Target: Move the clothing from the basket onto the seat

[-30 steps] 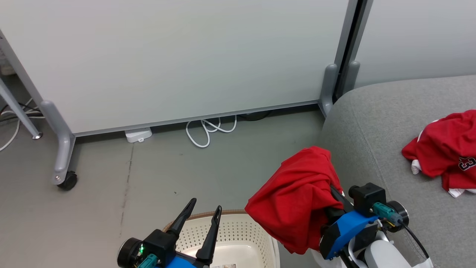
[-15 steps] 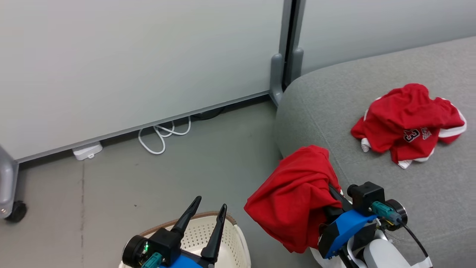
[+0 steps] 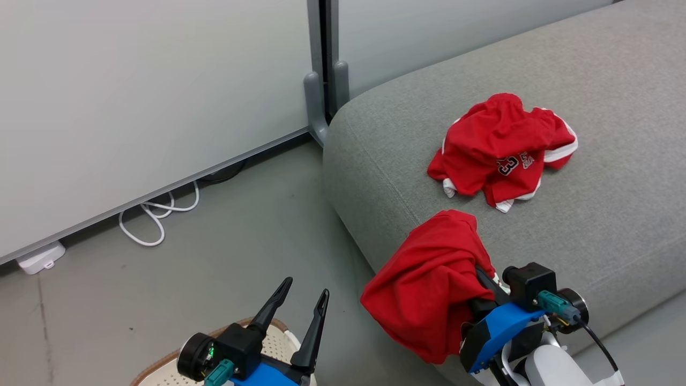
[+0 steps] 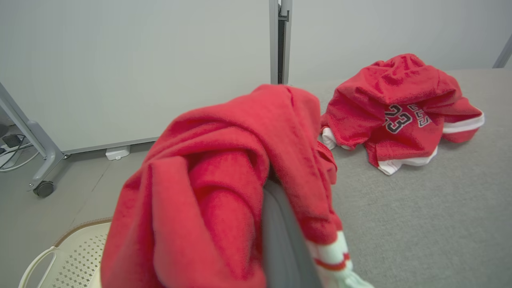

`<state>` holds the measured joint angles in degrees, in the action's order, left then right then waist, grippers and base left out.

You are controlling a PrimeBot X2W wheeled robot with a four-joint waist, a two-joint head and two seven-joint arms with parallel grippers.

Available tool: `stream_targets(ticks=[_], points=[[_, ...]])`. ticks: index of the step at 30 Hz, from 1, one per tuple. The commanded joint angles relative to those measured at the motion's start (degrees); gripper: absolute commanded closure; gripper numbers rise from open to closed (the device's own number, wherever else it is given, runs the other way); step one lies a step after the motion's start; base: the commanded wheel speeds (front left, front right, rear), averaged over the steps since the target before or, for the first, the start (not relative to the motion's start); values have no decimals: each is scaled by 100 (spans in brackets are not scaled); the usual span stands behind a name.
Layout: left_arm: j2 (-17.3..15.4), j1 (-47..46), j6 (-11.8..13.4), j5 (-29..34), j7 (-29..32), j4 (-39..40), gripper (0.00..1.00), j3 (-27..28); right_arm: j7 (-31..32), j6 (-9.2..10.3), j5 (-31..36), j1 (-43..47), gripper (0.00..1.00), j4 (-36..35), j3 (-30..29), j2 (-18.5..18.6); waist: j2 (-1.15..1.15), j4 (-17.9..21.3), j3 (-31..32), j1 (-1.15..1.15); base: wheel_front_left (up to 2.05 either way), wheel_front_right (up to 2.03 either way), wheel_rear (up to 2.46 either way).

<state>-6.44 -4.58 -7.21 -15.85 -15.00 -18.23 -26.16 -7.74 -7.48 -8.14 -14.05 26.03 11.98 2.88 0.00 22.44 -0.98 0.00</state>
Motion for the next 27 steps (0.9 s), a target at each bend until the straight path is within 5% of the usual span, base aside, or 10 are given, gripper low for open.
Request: stream_targets(ticks=[1,11,27], points=[[-33,-43,-43,-9,-27,11,0,45,-38,-3,-15,-42,100,-17,31,0,0,243,-48,0,0,0,0],[-39,-134,-43,-14,-27,38,0,5,-85,-3,-64,-73,100,36,107,-1,0,773,-152,0,0,0,0],[-126,-274,-43,-131,-27,-43,0,-248,-158,-3,-10,38,100,-13,-136,0,0,826,-203,0,0,0,0]])
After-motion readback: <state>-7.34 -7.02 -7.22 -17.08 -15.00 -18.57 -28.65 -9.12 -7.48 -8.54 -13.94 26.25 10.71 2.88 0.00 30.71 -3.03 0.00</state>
